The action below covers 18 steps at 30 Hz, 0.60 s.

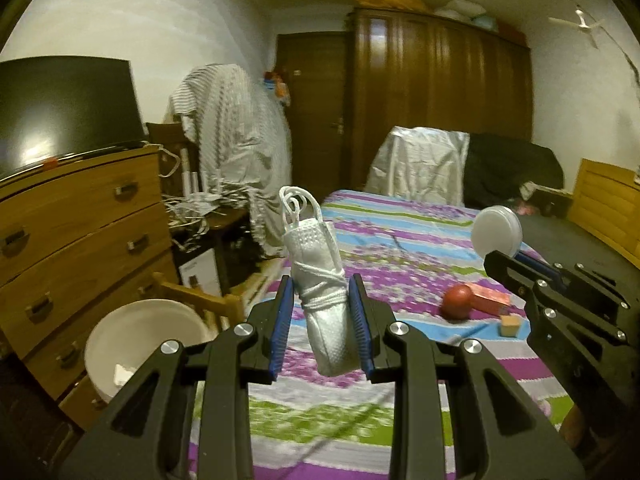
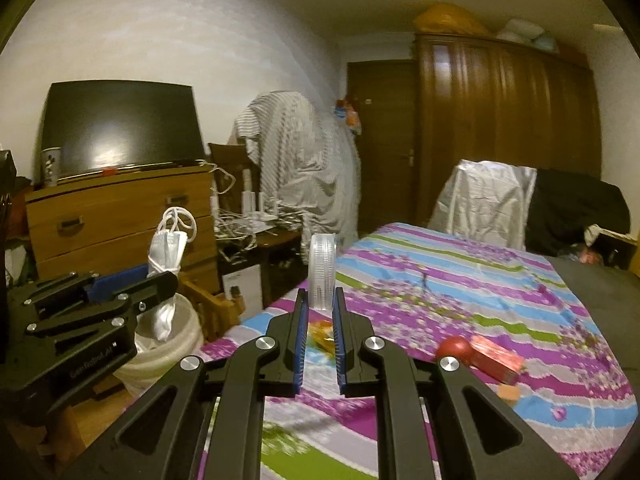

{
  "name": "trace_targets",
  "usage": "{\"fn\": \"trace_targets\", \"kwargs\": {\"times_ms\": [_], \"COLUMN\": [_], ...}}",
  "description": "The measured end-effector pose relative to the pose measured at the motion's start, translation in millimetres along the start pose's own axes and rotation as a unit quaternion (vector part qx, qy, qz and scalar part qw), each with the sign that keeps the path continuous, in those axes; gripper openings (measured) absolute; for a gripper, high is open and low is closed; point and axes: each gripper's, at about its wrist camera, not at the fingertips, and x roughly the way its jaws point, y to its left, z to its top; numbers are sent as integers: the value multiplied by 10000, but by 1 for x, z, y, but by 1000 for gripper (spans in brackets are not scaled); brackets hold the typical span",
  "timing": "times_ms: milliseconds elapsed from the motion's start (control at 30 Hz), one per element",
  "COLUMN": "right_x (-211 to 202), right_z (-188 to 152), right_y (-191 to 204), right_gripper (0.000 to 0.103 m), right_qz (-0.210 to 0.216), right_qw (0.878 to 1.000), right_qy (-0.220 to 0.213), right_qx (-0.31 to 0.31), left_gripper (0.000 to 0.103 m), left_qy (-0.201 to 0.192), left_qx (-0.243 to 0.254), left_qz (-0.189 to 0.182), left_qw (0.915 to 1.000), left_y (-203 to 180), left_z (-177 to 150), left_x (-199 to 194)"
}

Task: Collect trash
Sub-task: 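Lift and carry the cable bundle and clear lid with both grippers to the bucket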

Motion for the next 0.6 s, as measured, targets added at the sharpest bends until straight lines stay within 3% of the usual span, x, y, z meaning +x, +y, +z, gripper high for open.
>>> {"fn": "trace_targets", "kwargs": {"times_ms": [600], "right_x": [114], "right_z": [55], "right_y": [141], "right_gripper": [13], "right_qz": [1193], "right_qw": [9909], "right_qy": [480], "right_qx": [-393], "left_gripper": [27], "left_qy": [362], "left_qx": [-481], "left_qz": [929], "left_qw": [9939], "left_y": [123], "left_z": [8], "left_x": [10]}}
